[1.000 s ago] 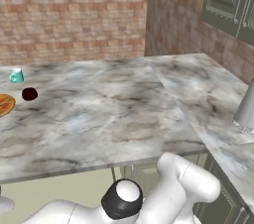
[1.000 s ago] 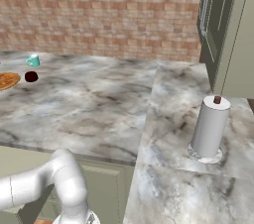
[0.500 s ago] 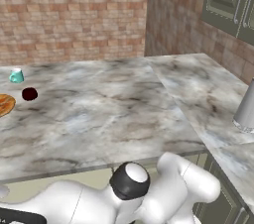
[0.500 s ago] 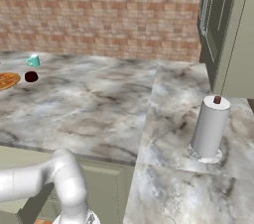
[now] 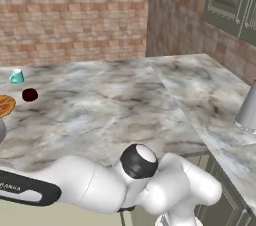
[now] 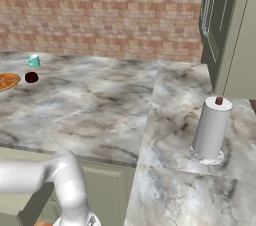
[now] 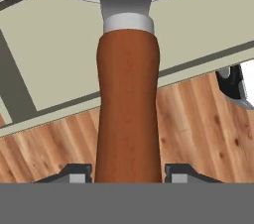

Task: Take the pizza cutter from the drawer on the left and place it on the dining counter for cutting.

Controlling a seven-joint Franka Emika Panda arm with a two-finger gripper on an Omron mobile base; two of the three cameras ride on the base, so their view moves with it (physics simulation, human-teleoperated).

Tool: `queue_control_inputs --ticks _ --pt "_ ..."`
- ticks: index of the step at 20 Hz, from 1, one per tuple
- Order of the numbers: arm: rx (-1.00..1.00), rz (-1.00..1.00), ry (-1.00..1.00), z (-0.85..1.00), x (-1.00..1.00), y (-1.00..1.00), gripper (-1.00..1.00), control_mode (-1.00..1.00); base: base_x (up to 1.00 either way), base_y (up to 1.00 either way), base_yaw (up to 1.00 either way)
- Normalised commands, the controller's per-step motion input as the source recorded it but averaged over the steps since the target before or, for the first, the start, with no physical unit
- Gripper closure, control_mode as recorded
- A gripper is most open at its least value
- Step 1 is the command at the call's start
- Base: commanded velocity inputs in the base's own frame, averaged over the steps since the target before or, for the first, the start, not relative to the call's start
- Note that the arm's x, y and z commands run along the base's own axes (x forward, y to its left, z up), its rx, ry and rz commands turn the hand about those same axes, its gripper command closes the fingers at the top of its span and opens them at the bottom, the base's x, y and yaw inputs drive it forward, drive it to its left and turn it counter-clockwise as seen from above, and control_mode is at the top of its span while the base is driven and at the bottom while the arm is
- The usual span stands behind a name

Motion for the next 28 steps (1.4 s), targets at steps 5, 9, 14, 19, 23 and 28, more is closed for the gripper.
queue_control_inputs --ticks 5,9,14,19,23,28 --pt "-0.03 -0.01 0.00 0.37 0.40 -0.70 1.00 -1.00 0.00 0.00 0.00" --pt "-0.02 -0.06 0.02 0.15 0.55 -0.87 1.00 -1.00 0.00 0.00 0.00" --pt "-0.03 -0.13 0.08 0.01 0.46 -0.76 1.00 -1.00 0.00 0.00 0.00" --pt "-0.04 -0.05 0.02 0.00 0.35 -0.66 1.00 -1.00 0.00 0.00 0.00" --pt "-0.04 0.00 0.00 0.00 0.23 -0.69 1.00 -1.00 0.00 0.00 0.00" --pt "0.00 0.00 0.00 -0.02 0.19 -0.76 1.00 -1.00 0.00 0.00 0.00"
